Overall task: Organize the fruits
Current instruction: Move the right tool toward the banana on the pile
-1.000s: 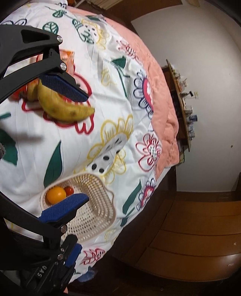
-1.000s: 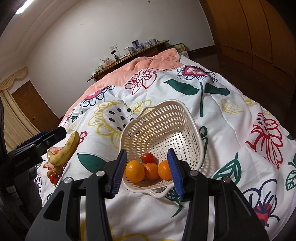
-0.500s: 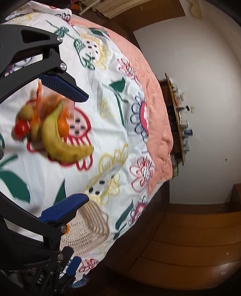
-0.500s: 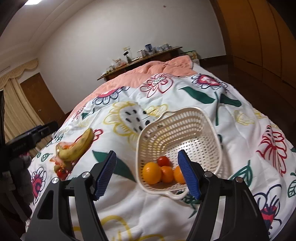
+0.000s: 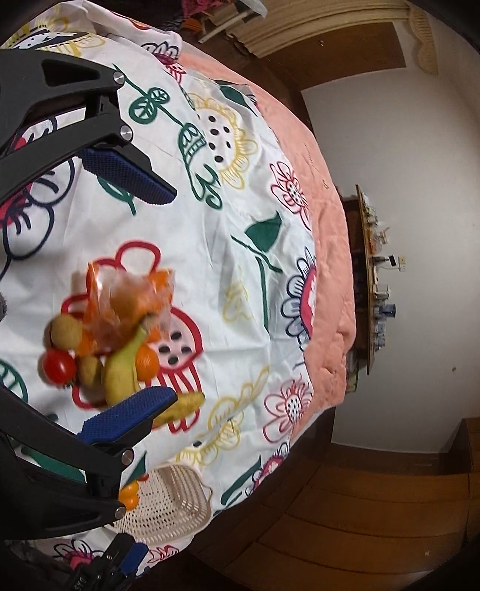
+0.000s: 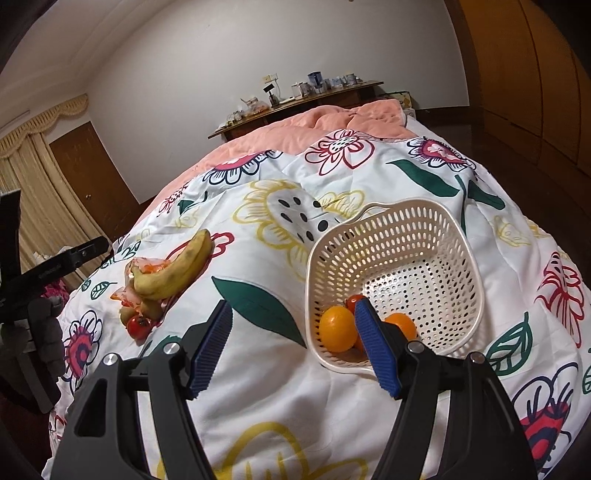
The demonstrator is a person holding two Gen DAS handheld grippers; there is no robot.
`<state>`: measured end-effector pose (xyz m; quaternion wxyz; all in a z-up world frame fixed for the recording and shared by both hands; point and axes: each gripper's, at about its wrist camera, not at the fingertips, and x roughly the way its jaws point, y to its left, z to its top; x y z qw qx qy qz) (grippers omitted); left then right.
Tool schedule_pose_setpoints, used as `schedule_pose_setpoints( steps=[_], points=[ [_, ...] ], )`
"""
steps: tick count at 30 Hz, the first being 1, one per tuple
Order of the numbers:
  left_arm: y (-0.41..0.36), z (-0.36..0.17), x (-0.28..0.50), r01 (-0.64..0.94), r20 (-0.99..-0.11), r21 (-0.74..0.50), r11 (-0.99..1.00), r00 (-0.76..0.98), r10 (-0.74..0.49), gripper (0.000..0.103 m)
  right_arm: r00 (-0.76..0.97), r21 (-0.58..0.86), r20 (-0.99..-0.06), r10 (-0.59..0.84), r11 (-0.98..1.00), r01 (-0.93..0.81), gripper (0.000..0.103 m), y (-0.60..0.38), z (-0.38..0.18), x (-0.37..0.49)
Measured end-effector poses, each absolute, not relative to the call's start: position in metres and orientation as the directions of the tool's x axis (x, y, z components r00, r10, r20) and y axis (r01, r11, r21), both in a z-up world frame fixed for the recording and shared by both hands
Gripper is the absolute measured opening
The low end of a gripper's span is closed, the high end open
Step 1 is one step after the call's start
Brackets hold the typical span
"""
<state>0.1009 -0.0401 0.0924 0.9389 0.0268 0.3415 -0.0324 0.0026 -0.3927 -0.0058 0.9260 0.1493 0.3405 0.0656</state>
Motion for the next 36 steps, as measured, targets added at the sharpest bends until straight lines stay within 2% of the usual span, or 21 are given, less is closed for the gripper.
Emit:
schedule_pose_setpoints(
  steps=[4, 9, 15, 17, 24, 31, 34, 36],
  points=[
    [-0.03, 0.084, 0.105, 0.056, -0.654, 0.021, 0.998, 0.756, -0.028, 0.1, 0.746, 0.326, -0.62, 0.244, 0.945, -0.038, 0.069, -0.385, -0.005, 0.006],
    [-0.022, 0.082, 0.102, 0.047, -0.651, 0.009, 0.999, 0.758, -0.03, 0.1, 0.692, 0.381, -0.635, 0.343, 0.918, -0.106, 0.069, -0.364, 0.0, 0.022],
    [-0.011, 0.087, 0.095, 0.039, -0.634, -0.018, 0.999, 0.772, -0.042, 0.1, 0.615, 0.355, -0.675, 0.408, 0.91, -0.214, 0.07, -0.307, 0.005, 0.041],
    [-0.005, 0.089, 0.093, 0.034, -0.63, -0.029, 0.999, 0.775, -0.044, 0.1, 0.61, 0.314, -0.689, 0.392, 0.919, -0.237, 0.073, -0.29, 0.008, 0.046],
    [0.008, 0.09, 0.09, 0.025, -0.624, -0.062, 0.998, 0.779, -0.058, 0.1, 0.582, 0.165, -0.744, 0.328, 0.934, -0.316, 0.075, -0.232, 0.014, 0.068],
    [0.013, 0.088, 0.089, 0.033, -0.625, -0.081, 0.996, 0.777, -0.076, 0.1, 0.539, -0.014, -0.823, 0.181, 0.941, -0.338, 0.076, -0.193, 0.004, 0.097],
    [0.015, 0.087, 0.09, 0.031, -0.626, -0.087, 0.996, 0.776, -0.079, 0.1, 0.541, -0.067, -0.832, 0.121, 0.947, -0.315, 0.077, -0.193, 0.002, 0.104],
    [0.018, 0.086, 0.09, 0.028, -0.627, -0.09, 0.996, 0.775, -0.079, 0.1, 0.521, -0.017, -0.841, 0.148, 0.954, -0.3, 0.078, -0.204, 0.001, 0.11]
  ],
)
